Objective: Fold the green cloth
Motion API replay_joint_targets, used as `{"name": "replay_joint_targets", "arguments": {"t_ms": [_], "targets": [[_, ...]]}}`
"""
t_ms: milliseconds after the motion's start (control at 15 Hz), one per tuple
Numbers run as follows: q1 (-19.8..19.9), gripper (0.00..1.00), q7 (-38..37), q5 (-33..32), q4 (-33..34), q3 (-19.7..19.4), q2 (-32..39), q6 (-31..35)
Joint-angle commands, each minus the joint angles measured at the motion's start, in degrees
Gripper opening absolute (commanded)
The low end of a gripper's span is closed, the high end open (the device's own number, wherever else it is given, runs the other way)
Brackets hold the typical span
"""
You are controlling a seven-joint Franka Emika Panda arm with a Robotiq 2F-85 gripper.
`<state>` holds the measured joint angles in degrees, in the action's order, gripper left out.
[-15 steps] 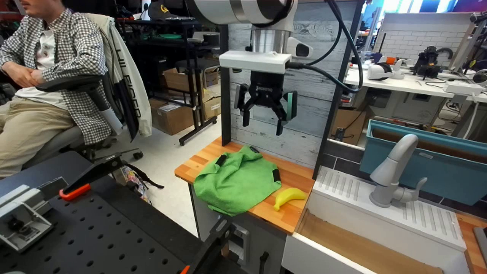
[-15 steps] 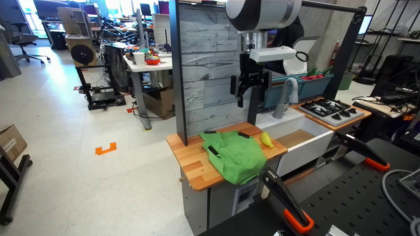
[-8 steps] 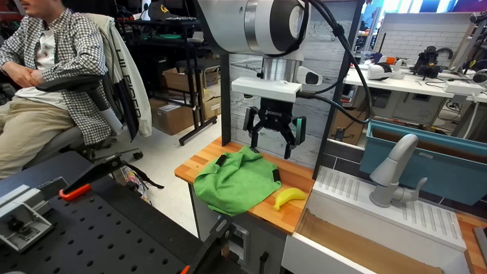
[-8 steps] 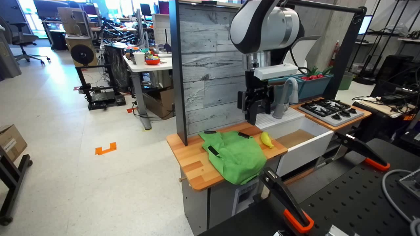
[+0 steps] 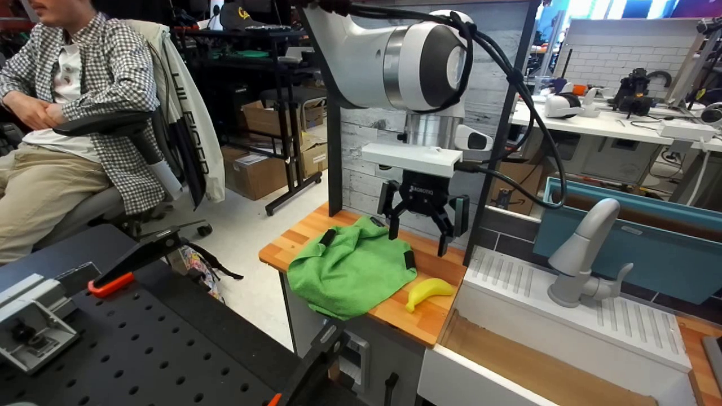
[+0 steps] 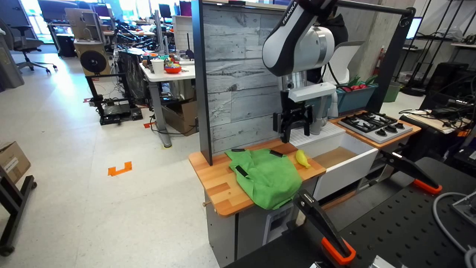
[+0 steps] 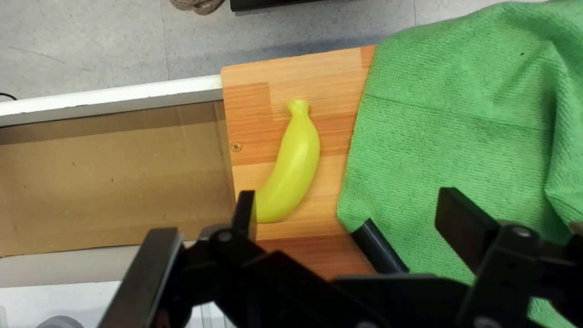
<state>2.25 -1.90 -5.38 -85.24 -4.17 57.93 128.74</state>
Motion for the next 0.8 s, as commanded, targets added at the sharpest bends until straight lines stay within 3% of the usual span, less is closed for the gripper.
{"name": "replay_joint_targets", "arguments": {"t_ms": [0, 467, 733], "targets": [[-0.08, 1.00, 0.12, 0.17, 0.31, -0.12, 0.31, -0.17], [-0.08, 1.00, 0.12, 0.17, 0.30, -0.12, 0.30, -0.16], [-1.41, 1.00, -0.55, -0.81, 3.60, -0.51, 3.16, 2.23]]}}
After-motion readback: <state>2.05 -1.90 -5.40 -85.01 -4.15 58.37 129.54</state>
